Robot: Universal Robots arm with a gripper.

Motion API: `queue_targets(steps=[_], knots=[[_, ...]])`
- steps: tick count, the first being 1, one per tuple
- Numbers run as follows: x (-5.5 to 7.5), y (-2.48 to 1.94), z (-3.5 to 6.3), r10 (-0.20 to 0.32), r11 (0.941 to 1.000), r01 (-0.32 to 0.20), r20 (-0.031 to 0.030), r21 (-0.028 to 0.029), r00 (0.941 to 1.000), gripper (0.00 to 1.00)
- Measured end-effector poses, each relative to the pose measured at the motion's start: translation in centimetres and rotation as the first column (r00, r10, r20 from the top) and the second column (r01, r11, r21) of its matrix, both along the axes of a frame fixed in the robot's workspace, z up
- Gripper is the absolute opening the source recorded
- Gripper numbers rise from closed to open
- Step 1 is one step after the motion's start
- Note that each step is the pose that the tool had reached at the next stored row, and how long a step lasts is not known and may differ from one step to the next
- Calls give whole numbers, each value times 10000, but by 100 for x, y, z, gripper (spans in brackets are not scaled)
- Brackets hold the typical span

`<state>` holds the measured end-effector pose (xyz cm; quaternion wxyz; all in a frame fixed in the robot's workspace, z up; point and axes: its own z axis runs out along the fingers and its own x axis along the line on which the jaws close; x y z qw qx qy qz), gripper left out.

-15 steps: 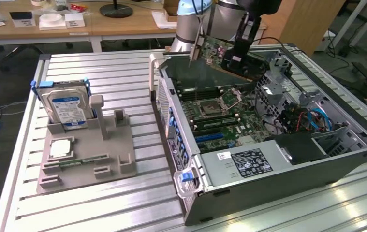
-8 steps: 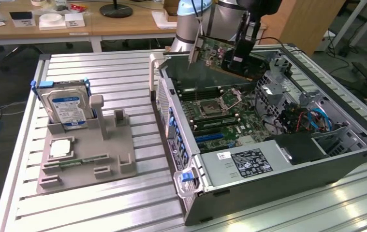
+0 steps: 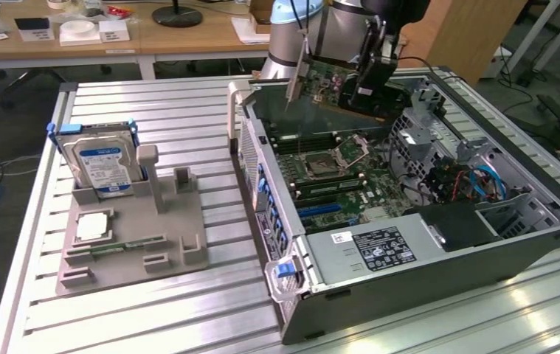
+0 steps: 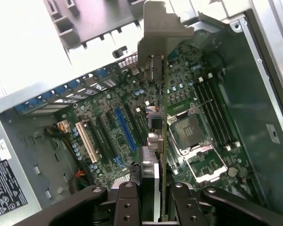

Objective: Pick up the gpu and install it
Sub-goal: 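Insert the gpu into the slot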

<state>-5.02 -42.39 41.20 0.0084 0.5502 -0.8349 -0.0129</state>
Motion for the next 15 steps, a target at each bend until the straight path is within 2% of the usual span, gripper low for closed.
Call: queue_targets(steps=[3, 4, 5, 13, 15], knots=[[0, 0, -1, 401, 9992, -401, 3, -1, 9992, 28], [1, -1, -2, 483, 9988, -483, 13, -2, 9988, 28], [0, -1, -4, 531, 9986, -531, 48, -4, 9986, 28], [0, -3, -32, 603, 9982, -602, 615, -36, 9963, 28], [0, -4, -42, 700, 9975, -699, 715, -43, 9950, 28]])
